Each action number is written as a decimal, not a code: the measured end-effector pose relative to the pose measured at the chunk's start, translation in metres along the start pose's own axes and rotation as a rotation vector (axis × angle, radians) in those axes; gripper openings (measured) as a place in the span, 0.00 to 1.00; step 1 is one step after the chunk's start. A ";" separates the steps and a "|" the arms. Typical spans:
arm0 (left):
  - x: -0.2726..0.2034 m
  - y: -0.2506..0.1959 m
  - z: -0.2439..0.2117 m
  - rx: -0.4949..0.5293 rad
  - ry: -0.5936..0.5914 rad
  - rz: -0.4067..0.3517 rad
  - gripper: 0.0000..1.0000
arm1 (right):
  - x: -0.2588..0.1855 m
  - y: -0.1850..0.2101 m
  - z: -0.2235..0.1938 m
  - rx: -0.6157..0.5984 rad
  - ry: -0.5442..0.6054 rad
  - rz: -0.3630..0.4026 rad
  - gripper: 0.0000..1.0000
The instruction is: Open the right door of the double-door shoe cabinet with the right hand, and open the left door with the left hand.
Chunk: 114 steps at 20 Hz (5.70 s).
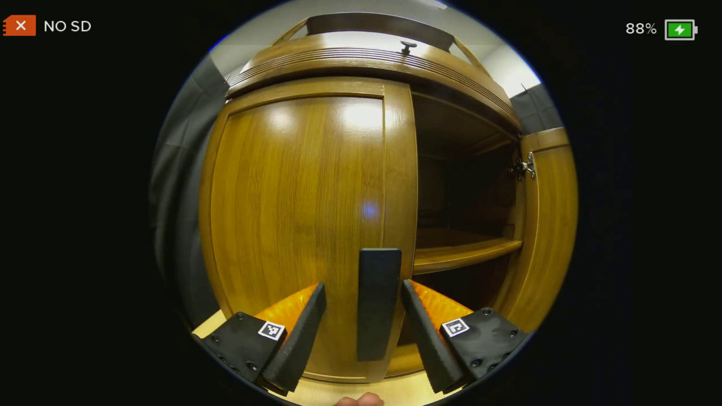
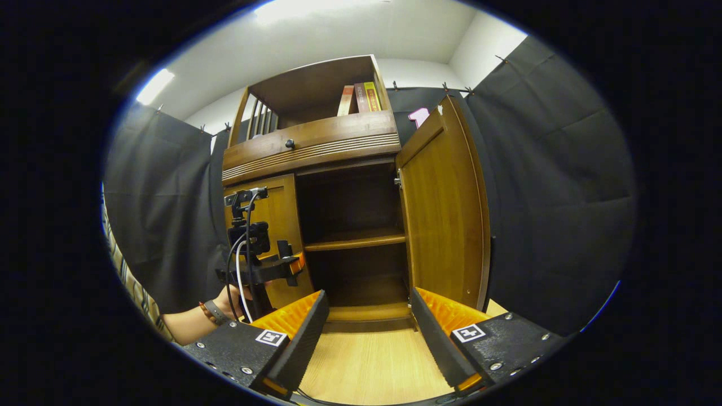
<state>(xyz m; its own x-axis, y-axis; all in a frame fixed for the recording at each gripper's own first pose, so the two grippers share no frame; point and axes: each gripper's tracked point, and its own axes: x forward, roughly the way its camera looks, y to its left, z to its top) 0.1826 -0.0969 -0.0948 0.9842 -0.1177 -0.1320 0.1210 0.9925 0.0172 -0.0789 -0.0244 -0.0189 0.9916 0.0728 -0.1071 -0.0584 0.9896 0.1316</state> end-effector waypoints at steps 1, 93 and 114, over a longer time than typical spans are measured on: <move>0.000 0.000 0.001 -0.005 -0.006 0.000 0.85 | 0.002 0.000 0.003 0.005 -0.005 -0.025 0.91; -0.307 0.150 0.066 -0.135 -0.110 -0.231 0.14 | 0.083 0.086 -0.021 -0.100 0.045 0.117 0.96; -0.211 0.055 0.035 -0.081 -0.120 0.198 0.80 | 0.034 -0.002 -0.019 -0.059 0.021 0.115 0.91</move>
<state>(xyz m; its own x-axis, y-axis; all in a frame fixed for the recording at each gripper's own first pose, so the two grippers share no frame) -0.0138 -0.0184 -0.0314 0.9966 0.0813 -0.0150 -0.0820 0.9954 -0.0490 -0.0472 -0.0215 -0.0417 0.9754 0.1881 -0.1149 -0.1788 0.9801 0.0865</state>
